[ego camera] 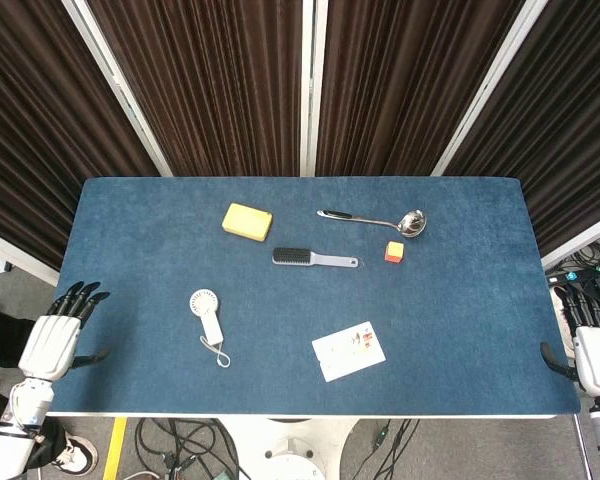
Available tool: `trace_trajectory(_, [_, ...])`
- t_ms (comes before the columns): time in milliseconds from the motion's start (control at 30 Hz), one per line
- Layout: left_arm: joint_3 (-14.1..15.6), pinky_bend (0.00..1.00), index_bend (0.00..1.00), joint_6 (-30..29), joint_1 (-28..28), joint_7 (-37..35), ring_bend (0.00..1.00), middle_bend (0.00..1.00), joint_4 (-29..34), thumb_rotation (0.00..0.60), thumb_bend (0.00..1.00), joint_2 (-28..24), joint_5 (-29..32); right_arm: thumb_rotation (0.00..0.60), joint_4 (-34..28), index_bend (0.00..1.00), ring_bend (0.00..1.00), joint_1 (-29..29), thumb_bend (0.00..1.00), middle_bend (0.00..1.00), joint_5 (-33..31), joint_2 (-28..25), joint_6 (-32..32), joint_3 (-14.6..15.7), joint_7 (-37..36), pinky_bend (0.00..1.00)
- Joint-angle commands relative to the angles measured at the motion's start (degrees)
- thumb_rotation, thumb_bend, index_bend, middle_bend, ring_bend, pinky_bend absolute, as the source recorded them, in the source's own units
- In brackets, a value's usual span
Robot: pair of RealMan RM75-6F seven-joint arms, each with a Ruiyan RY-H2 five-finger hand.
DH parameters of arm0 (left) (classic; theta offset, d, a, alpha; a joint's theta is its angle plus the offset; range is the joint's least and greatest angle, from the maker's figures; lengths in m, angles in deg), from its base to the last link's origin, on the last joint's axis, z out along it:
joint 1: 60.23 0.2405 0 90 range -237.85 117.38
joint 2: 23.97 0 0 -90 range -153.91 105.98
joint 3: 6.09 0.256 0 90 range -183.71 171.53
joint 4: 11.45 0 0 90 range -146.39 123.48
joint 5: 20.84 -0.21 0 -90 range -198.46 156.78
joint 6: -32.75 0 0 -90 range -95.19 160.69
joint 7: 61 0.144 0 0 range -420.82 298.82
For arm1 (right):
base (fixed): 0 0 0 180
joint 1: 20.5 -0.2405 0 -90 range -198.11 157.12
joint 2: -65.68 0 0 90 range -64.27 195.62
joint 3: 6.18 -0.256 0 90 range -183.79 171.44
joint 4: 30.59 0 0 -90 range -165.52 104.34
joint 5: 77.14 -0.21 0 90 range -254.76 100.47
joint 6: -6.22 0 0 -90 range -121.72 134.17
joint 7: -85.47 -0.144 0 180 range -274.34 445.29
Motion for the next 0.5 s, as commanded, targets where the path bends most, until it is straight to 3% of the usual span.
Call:
trace_trajectory(33, [0.05,0.19,0.16,0.07,-0.01,0.1,0.01,0.09,0.06,0.6,0.13,-0.03,0.05,0.6,-0.07,0.0,0.0,-0.03,0.28,0.0,-0.04,-0.11,-0.06,-0.05,-0.1,0.0])
trace_trajectory(500, [0.06,0.2,0.16,-0.84,-0.41,-0.59,0.02,0.1,1.15,0.6,0.14,-0.02,-1.64,0.6,-0.3,0.0,0.0,-0.42,0.28,0.0,0.2,-0.2,-0.71,0.03,-0.19,0.0])
